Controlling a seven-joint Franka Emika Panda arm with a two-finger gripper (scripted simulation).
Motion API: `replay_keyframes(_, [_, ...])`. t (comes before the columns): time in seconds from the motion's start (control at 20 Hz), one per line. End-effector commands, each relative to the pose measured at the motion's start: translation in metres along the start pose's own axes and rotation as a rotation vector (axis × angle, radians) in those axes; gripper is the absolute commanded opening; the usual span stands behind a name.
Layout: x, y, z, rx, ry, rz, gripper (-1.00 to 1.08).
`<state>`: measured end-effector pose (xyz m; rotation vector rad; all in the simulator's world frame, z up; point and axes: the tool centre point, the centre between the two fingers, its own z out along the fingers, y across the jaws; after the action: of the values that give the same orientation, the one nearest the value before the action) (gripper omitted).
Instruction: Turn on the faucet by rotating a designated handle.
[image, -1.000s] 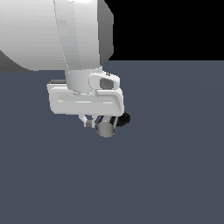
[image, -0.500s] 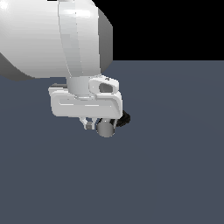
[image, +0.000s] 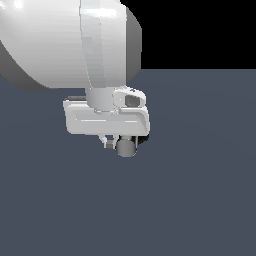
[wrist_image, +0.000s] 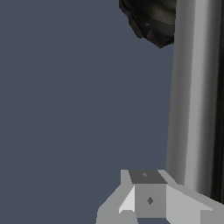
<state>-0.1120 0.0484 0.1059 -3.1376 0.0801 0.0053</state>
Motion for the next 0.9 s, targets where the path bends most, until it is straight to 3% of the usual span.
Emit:
replay_keyframes(0.0, [0.005, 0.029, 0.0, -0.003, 0.003, 0.034, -1.0])
replay_keyframes(0.85, [0.008, 0.117, 0.0, -0.003, 0.003, 0.034, -1.0])
